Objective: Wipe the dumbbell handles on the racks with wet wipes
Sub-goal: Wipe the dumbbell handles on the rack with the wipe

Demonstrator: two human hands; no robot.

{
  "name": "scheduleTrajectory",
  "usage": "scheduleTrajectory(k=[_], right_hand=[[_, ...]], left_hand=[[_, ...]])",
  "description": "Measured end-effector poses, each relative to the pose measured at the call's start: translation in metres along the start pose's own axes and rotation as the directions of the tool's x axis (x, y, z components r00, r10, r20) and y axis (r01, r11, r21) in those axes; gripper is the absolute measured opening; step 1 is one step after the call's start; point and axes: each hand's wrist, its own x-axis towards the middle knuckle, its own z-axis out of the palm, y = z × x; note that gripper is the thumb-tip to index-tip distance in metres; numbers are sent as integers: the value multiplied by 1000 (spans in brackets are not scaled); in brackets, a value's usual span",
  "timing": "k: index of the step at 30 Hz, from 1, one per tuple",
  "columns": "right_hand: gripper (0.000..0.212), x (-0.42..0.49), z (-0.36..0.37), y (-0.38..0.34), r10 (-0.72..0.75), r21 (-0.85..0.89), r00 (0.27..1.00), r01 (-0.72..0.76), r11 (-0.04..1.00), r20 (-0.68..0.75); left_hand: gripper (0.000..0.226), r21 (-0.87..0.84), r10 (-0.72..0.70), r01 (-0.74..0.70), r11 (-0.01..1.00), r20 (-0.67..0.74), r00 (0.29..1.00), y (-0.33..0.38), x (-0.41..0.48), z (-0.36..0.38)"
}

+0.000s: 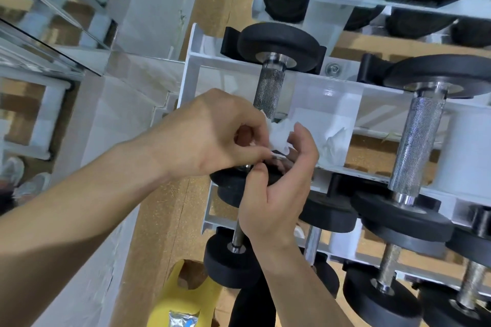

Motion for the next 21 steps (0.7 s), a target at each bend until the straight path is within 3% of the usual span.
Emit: scheduleTrajectory(k=[2, 5, 8, 15, 18, 21], right_hand=[[61, 1, -1, 1, -37, 4, 999, 37, 999, -2], [60, 2, -1, 3, -34, 21, 999, 34, 999, 8], [58, 2, -1, 3, -29, 27, 1000, 29, 999, 13], [61, 2, 1, 2, -53, 25, 999, 53, 998, -4], [61, 2, 2, 2, -48, 27, 999, 48, 998, -11], [60, 2, 2, 2, -54, 19, 998, 55, 998, -11]], left_hand=[[21, -31, -24, 20, 999, -147, 989, 1, -3, 9], [16, -43, -79, 69, 997, -330, 941, 7, -9, 23], [18, -79, -123, 100, 992, -397, 910, 6, -16, 34], [8, 70, 77, -45, 997, -576, 814, 0, 11, 33], [7, 116, 93, -22, 993, -661, 745, 5, 43, 23], [9, 138, 82, 14, 990, -664, 743, 8, 46, 21]])
